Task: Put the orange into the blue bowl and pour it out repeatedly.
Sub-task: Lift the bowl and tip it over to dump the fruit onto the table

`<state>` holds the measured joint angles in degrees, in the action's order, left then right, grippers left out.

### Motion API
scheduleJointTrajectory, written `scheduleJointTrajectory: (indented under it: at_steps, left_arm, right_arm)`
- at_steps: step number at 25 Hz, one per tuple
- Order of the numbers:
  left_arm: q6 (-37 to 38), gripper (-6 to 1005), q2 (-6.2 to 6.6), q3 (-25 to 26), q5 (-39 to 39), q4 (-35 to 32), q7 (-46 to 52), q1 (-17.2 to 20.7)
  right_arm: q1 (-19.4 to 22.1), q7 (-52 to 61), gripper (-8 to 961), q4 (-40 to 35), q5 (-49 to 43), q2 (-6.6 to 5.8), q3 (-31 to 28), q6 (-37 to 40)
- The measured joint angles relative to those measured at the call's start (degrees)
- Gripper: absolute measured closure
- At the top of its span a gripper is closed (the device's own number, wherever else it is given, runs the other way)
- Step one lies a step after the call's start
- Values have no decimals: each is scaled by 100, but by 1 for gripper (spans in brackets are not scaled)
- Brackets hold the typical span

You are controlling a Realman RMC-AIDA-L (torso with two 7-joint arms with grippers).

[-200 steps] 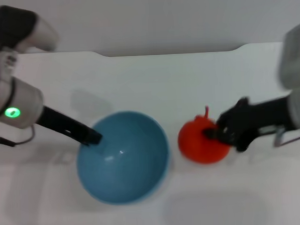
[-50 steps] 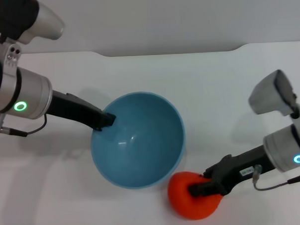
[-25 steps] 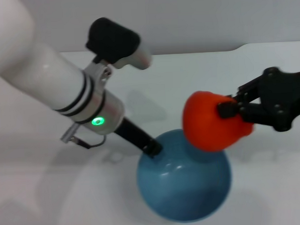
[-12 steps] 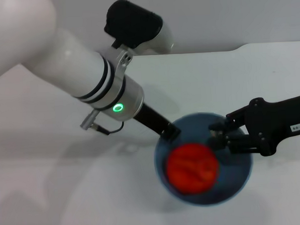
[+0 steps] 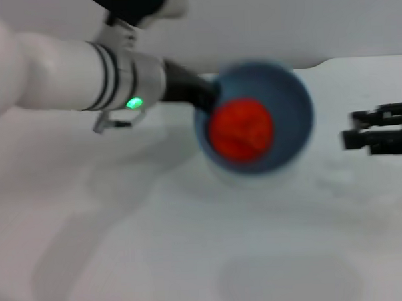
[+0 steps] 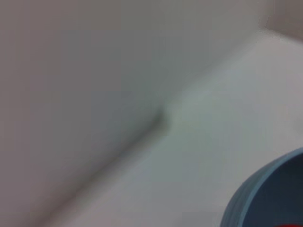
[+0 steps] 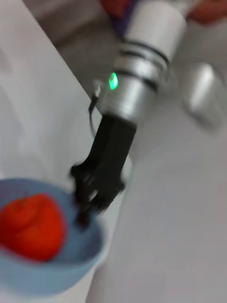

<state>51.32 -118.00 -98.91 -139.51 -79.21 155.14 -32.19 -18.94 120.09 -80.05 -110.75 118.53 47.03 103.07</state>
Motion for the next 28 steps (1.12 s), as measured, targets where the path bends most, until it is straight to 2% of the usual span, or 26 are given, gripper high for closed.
scheduleJointTrajectory:
  at_steps: [3,7,11,16,19,20,24,28]
  left_arm:
    - [-1361,1000,-5,-263,-198,-378,-505,764]
    - [-3314,1000,4,-1072,-287,-761,-1481,1810]
    - [-4980,1000,-19,-2046,-719,-685,-2451,2382]
    - [-5956,1000,-32,-2822,-945,-288,-2988,2450]
    - [-7492,1000,-68,-3538,-986,539,-3649,2480]
    - [-8448,1000,-84,-3861,-964,1036,-3986,2388]
    - [-10383,1001,-97,-4468,-743,1726,-5062,2027]
    - [-10679,1001,-104,-4760,-481,1969,-5674,1825]
  right_arm:
    - [214,178,436,12,-54,-27,-422,63]
    - [468,169,435,102,-252,-66,-602,168]
    - [530,174,435,175,-649,-66,-682,175]
    - [476,187,434,430,-765,-103,-716,164]
    - [453,189,433,629,-772,-143,-722,135]
    - [436,189,433,701,-773,-155,-723,132]
    - [404,190,432,880,-774,-202,-725,149]
    - [399,184,431,931,-774,-210,-728,164]
